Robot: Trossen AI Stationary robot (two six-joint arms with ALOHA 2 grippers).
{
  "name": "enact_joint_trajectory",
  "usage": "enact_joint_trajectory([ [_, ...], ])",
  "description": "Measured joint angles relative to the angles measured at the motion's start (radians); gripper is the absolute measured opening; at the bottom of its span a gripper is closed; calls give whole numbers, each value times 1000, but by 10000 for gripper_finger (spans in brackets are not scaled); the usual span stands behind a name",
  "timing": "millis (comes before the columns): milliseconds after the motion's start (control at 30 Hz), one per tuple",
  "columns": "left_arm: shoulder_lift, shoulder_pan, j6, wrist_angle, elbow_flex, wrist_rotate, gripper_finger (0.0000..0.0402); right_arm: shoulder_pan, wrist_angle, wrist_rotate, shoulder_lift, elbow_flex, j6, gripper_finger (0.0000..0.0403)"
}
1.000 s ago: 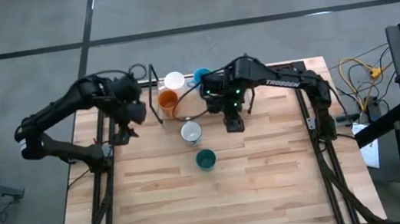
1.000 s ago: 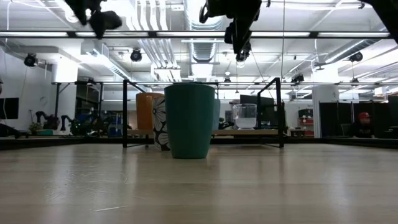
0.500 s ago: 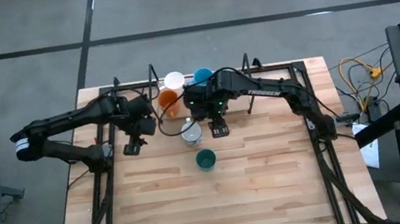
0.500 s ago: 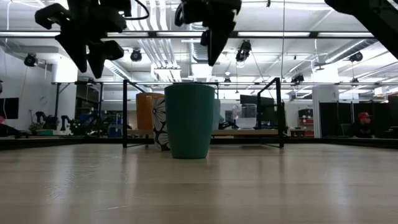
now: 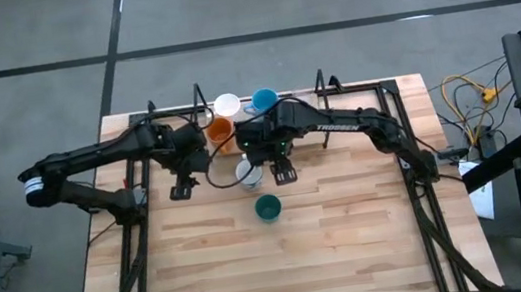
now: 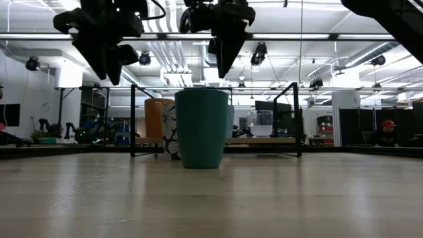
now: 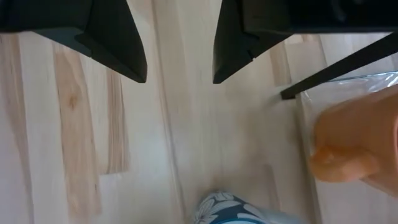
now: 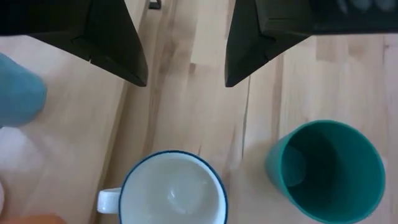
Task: Stack small to large cups/mugs on shelf
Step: Put the blue mug on the shelf
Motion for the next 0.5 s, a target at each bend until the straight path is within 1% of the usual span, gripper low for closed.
enact_joint_trajectory([
  [200,-27,0,21,-21,3,-16,169,13,39,-1,33,0,-35,208],
  [400,-107,2,11,-76,22,-149,169,22,50,7,60,0,-48,208],
  [500,-160,2,-45,-108,24,-185,169,25,60,10,60,1,-74,208],
])
